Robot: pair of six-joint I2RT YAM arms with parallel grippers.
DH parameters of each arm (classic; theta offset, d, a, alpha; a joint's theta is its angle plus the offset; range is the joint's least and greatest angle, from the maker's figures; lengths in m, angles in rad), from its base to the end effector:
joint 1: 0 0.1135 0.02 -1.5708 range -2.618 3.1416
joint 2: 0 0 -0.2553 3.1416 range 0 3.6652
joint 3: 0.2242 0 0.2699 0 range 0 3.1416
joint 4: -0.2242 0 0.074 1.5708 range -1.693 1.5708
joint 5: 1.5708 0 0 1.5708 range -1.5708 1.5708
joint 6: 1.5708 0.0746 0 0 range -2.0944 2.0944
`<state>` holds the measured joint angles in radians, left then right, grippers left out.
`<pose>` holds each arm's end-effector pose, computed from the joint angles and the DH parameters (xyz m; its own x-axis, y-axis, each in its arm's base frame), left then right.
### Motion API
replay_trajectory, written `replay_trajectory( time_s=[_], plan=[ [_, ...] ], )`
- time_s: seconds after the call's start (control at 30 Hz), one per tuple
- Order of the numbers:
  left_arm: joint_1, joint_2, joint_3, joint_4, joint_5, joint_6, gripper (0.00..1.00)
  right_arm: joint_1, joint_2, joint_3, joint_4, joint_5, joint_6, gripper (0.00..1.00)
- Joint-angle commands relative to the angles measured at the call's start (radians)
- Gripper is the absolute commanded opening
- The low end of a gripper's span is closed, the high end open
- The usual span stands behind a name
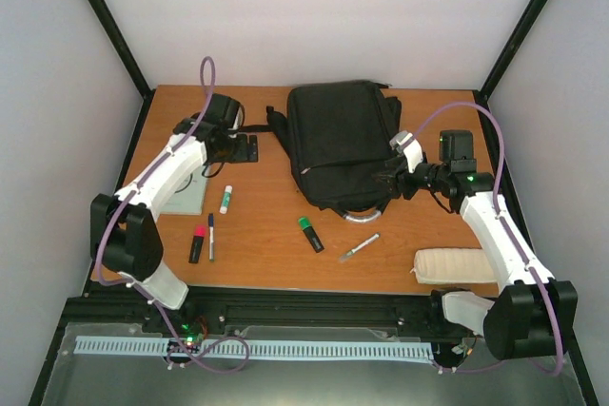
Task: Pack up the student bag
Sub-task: Adjust the student bag at the center of the board, then move the book to the center of the board.
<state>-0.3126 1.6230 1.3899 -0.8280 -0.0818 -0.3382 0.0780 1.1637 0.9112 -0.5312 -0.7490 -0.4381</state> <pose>0.3593 -0.1097 0.2366 -0.8726 -0.0655 -0.4839 -0.0222 0.9953 -0.0946 0.2750 0.0724 0.2495 -0.4091 -0.3436 -0.8453 -0.7856 0.6038 0.1348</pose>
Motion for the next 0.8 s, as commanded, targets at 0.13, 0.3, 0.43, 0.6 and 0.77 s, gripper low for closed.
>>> replay_trajectory(
  time_s=[0.13,0.3,0.43,0.6,0.77],
  plan=[
    [0.007,0.066,0.026,-0.289,-0.260,-0.184,1.00,-0.006,-0.012,0.002,-0.006,-0.034,-0.018,0.61],
    [0.026,0.020,-0.068,-0.167,-0.338,-0.183,1.00,-0.005,-0.009,0.003,-0.011,-0.039,-0.019,0.61],
    [0.148,-0.078,-0.187,0.024,-0.296,-0.236,1.00,-0.006,-0.006,0.005,-0.019,-0.046,-0.026,0.61],
    [0.299,-0.076,-0.224,0.109,-0.167,-0.319,1.00,-0.006,0.007,0.006,-0.026,-0.057,-0.030,0.61],
    [0.417,-0.020,-0.213,0.157,-0.092,-0.380,1.00,-0.005,0.022,0.015,-0.043,-0.070,-0.044,0.61]
  ],
)
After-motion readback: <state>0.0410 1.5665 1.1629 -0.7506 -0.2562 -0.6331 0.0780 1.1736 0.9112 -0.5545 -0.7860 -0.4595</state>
